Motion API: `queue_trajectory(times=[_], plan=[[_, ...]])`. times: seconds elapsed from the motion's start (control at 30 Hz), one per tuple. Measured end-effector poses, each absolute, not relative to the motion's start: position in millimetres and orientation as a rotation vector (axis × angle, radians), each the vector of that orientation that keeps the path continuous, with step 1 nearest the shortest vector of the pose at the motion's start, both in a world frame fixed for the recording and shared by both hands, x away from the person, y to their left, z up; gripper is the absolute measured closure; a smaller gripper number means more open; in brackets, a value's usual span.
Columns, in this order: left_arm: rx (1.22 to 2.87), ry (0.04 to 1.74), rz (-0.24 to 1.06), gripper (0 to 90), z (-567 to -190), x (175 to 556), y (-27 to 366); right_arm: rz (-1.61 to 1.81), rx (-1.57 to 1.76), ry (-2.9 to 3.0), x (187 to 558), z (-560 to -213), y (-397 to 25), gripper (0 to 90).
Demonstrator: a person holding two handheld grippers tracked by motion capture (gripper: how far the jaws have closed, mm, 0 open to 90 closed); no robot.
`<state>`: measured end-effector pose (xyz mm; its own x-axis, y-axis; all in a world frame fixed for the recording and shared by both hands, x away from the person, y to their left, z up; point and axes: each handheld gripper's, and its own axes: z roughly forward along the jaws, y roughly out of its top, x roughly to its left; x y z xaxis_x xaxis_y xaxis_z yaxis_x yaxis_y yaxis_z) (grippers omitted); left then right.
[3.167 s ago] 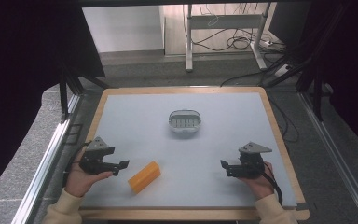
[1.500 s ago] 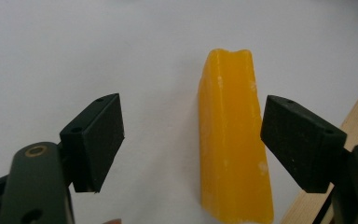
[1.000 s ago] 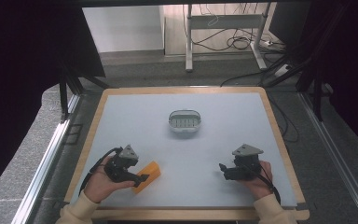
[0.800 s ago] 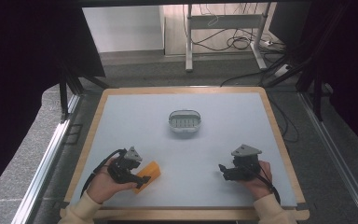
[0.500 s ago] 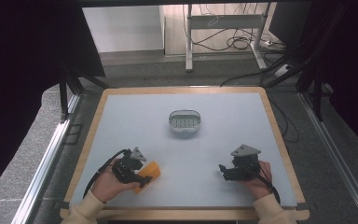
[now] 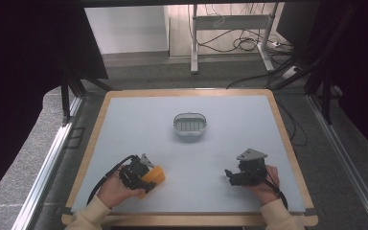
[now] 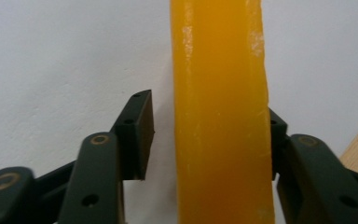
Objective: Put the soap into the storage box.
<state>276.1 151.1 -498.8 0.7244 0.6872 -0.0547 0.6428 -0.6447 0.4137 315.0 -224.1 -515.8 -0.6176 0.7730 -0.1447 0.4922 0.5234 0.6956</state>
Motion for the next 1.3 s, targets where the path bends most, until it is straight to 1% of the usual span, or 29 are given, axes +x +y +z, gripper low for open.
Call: queue_trajectory(times=[0.23,0.7,1.3], plan=[[2.538,1.010,0.118,60.6,-500,276,148,0.857,1.050,2.319,316,-516,-226,9.8],[2.516,0.999,0.145,61.7,-498,275,149,0.846,1.048,2.319,316,-516,-225,9.8],[2.489,0.975,0.111,61.9,-492,278,160,0.844,1.046,2.321,316,-516,-224,9.8]])
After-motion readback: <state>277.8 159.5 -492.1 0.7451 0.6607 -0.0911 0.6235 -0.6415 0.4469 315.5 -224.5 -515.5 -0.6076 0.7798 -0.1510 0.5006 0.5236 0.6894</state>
